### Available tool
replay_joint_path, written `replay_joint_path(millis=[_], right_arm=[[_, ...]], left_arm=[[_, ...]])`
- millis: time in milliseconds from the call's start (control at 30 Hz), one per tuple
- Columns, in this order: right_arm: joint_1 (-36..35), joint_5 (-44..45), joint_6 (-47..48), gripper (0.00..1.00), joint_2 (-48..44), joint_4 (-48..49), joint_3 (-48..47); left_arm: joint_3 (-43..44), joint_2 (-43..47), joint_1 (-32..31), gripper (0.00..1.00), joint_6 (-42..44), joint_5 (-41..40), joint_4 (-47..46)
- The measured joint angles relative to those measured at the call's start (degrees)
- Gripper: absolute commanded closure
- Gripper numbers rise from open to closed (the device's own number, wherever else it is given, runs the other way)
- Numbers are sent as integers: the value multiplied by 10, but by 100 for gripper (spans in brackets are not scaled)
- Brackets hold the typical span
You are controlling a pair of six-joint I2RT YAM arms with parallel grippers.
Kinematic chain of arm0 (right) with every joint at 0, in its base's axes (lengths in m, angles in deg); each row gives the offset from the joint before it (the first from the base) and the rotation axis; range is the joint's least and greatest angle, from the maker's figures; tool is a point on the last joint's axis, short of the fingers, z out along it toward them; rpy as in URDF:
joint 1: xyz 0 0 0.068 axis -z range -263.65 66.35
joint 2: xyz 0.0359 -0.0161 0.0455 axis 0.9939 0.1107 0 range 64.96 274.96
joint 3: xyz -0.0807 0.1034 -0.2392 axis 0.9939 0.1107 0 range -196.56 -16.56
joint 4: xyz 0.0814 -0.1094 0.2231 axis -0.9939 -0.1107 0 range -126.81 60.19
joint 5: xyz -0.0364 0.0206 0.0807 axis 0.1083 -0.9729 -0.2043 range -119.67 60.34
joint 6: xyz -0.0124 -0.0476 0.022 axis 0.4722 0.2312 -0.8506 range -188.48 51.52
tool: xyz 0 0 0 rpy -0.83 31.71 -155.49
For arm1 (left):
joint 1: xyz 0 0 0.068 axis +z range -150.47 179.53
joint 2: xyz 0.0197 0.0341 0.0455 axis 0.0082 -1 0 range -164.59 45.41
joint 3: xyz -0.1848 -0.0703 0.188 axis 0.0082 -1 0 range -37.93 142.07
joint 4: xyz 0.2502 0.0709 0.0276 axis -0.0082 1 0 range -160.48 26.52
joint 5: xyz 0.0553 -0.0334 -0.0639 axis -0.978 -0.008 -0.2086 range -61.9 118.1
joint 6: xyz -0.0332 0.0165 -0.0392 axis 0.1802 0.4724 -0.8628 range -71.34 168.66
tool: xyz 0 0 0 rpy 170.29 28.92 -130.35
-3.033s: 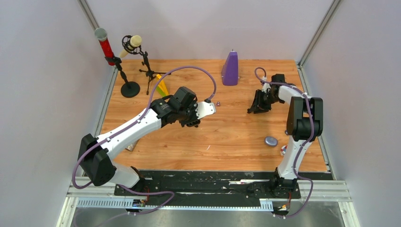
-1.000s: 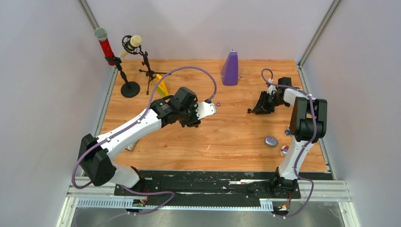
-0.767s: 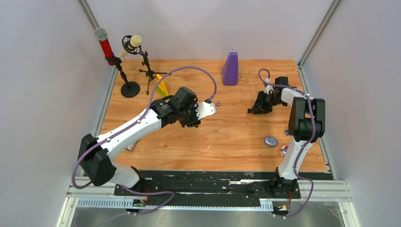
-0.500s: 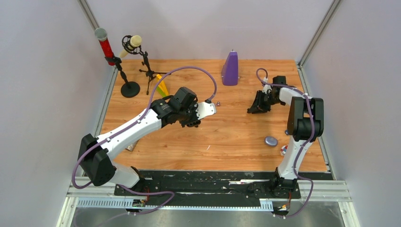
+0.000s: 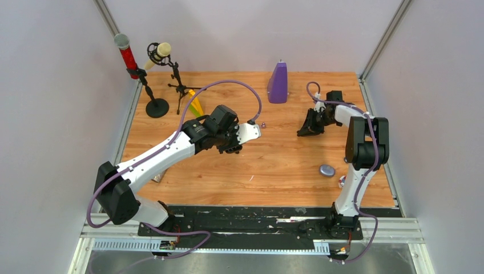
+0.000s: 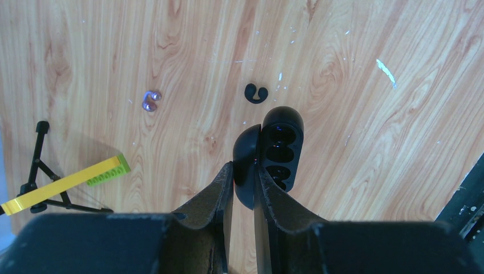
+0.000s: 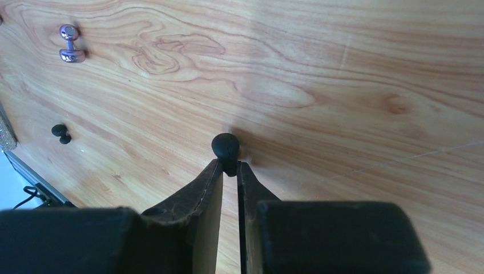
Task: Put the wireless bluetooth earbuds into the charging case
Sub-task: Pick up the earbud from the center of the board.
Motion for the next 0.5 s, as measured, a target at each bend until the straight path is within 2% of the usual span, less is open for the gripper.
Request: replay_joint_path(millis=[233,500], right_arm=[[-1,-9,1,95,0,2,-1],[-1,-14,25,97,-18,2,5]], left_arm=[[0,0,-2,75,0,0,0],[0,0,-3,75,0,1,0]])
